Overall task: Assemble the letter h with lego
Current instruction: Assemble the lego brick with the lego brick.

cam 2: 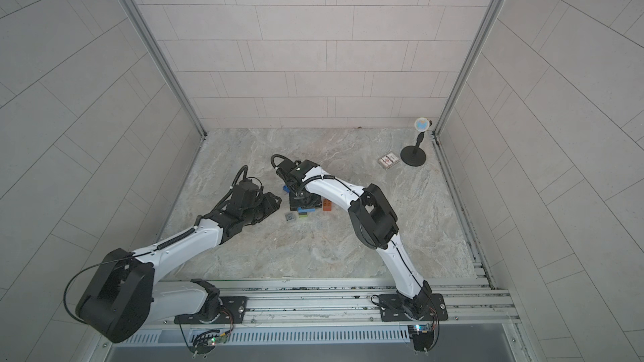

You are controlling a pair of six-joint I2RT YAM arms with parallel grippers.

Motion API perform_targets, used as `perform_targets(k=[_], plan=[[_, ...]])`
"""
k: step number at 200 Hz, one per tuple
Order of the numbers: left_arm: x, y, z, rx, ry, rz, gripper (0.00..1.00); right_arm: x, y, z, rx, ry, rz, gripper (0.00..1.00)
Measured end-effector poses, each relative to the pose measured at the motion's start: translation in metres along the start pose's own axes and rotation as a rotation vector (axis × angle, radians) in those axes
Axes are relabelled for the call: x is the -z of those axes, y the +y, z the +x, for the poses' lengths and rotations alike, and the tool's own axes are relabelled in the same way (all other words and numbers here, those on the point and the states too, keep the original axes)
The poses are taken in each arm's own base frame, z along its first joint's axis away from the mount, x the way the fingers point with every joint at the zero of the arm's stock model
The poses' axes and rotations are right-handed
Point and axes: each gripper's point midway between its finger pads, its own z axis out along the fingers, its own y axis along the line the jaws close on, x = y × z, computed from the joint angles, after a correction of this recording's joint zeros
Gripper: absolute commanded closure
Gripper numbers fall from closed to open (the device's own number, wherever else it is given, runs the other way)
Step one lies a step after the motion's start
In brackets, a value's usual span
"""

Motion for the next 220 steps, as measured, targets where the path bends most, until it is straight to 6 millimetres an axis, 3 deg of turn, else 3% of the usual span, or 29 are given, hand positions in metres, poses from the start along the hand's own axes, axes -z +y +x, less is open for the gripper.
perform_targets(k=[25,81,160,177,220], plan=[[0.0,-0.0005,0.0005,0.0,0.003,0.003,0.41,-0.0014,-0.0001,-0.0006,0.018,0.015,-0.017,0.86],[-0.0004,-0.0033,0.0013,-0.001,0.009,0.017,0.41,-0.0052,-0.0014,-0.0033,0.077,0.057,-0.035,0.81],[-0.0012,-0.0033,0.0014,-0.002,0.01,0.017,0.39,-0.0038,0.0003,-0.0028,0.108,0.047,-0.029,0.39],[-0.0012,-0.0037,0.0015,-0.003,0.011,0.019,0.37,-0.003,0.0,-0.0033,0.107,0.04,-0.031,0.24],[-0.0011,-0.006,0.0031,-0.012,0.021,0.031,0.27,-0.0036,0.0008,-0.0052,0.095,0.016,-0.039,0.11]])
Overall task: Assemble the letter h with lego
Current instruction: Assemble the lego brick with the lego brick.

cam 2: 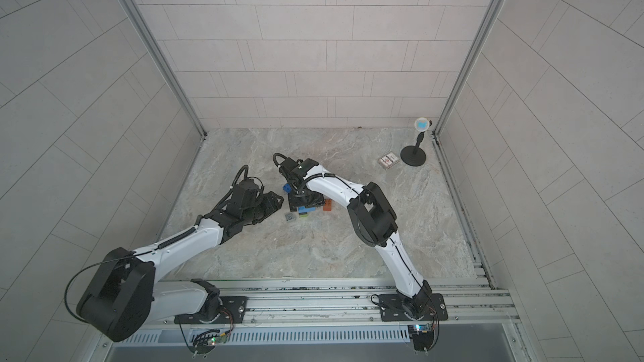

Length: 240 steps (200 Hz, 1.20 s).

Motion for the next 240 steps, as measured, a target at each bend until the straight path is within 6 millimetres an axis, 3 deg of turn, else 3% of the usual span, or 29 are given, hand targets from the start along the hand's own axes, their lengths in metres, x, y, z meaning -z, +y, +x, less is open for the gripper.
perform_targets(k=[29,57,77,96,120,138,166,179,240], plan=[[0.0,-0.004,-0.001,-0.012,0.0,0.021,0.24,0.023,0.006,-0.011,-0.007,-0.068,-0.038,0.08],[0.0,-0.012,-0.001,-0.02,0.004,0.054,0.23,0.065,0.003,-0.024,-0.027,-0.185,-0.087,0.1],[-0.002,-0.018,0.002,-0.031,0.021,0.084,0.23,0.092,-0.018,-0.022,-0.073,-0.254,-0.118,0.19],[-0.01,-0.023,0.01,-0.055,0.062,0.1,0.23,0.101,-0.059,-0.017,-0.156,-0.289,-0.134,0.22],[-0.022,-0.041,0.031,-0.104,0.147,0.142,0.23,0.075,-0.113,-0.01,-0.28,-0.258,-0.131,0.32],[-0.029,-0.053,0.042,-0.128,0.195,0.174,0.24,0.045,-0.136,-0.002,-0.336,-0.19,-0.109,0.39],[-0.04,-0.054,0.054,-0.131,0.246,0.188,0.28,0.012,-0.142,0.001,-0.351,-0.117,-0.111,0.53],[-0.045,-0.051,0.058,-0.128,0.265,0.18,0.3,0.001,-0.142,-0.001,-0.36,-0.095,-0.127,0.55],[-0.057,-0.045,0.065,-0.12,0.305,0.157,0.37,-0.026,-0.136,-0.011,-0.378,-0.049,-0.199,0.66]])
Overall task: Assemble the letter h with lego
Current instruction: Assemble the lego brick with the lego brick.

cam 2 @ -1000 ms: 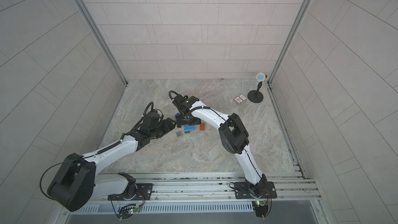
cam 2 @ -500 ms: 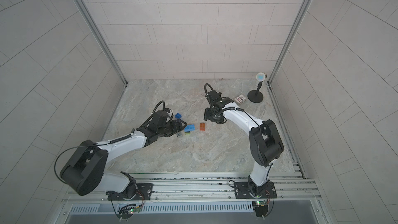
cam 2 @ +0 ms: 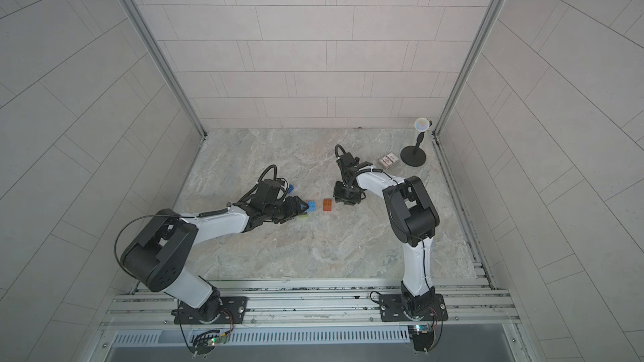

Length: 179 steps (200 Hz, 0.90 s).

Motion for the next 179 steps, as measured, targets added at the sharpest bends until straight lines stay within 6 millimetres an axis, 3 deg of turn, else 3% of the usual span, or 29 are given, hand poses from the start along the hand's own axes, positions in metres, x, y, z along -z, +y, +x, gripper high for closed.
perform_targets(k=[129,179], plan=[[-0.008,-0.005,-0.005,-0.019,0.006,0.023,0.55,-0.007,0.021,0.001,0.05,0.026,-0.094,0.67],[-0.012,-0.009,-0.012,-0.024,-0.004,0.052,0.57,-0.008,0.027,0.002,0.069,0.03,-0.111,0.68]])
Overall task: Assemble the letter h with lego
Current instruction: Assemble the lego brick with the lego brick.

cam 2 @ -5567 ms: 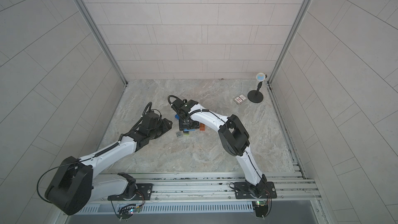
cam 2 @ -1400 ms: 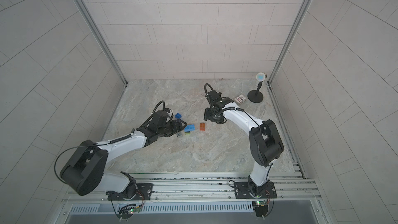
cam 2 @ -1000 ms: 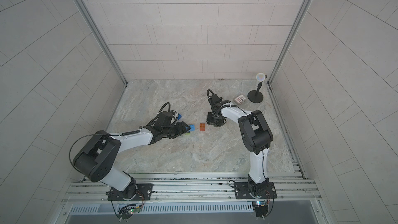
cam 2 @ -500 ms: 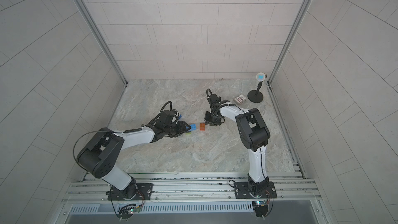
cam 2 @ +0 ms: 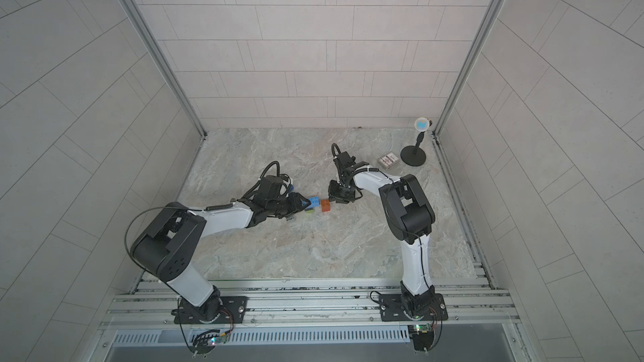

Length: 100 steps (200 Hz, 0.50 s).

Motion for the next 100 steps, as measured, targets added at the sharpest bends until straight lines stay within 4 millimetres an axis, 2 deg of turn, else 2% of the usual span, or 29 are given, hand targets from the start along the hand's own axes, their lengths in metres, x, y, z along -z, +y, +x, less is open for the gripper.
perform_targets(k=[100], plan=[[-0.0075,-0.0068,-0.0026,-0.01,0.044,-0.024,0.57,-0.0014,0.0033,0.0004,-0.013,0.002,-0.009,0.67]])
